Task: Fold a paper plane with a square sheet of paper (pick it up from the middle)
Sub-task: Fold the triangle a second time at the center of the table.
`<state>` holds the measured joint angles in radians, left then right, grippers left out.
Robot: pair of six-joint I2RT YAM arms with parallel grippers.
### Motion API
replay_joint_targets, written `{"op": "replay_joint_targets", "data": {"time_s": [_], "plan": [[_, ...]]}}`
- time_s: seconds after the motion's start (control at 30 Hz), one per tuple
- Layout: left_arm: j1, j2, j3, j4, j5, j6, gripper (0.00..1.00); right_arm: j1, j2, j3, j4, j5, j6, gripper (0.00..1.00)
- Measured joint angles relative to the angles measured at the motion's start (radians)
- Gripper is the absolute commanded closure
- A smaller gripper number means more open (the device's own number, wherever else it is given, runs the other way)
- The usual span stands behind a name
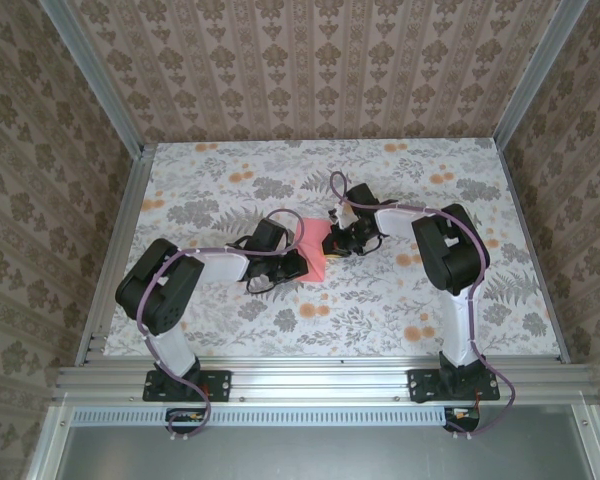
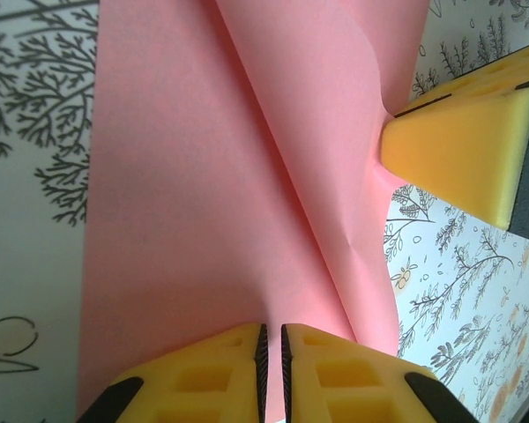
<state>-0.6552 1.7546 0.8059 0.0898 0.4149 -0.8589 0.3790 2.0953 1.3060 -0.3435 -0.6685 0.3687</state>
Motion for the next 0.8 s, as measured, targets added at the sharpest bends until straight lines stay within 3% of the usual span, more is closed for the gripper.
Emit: {"op": "replay_joint_targets", "data": {"time_s": [0.3,0.8], "plan": [[0.0,-0.006,0.009,0.025,0.019,-0.001,0.75,0.002,0.021,0.043,-0.063,0.011,0.001,0.94],[-0.052,-0.02,0.008,0.223,0.041,-0.099,0.81,0.006,0.04,0.092,-0.135,0.032,0.001,0.93]]}}
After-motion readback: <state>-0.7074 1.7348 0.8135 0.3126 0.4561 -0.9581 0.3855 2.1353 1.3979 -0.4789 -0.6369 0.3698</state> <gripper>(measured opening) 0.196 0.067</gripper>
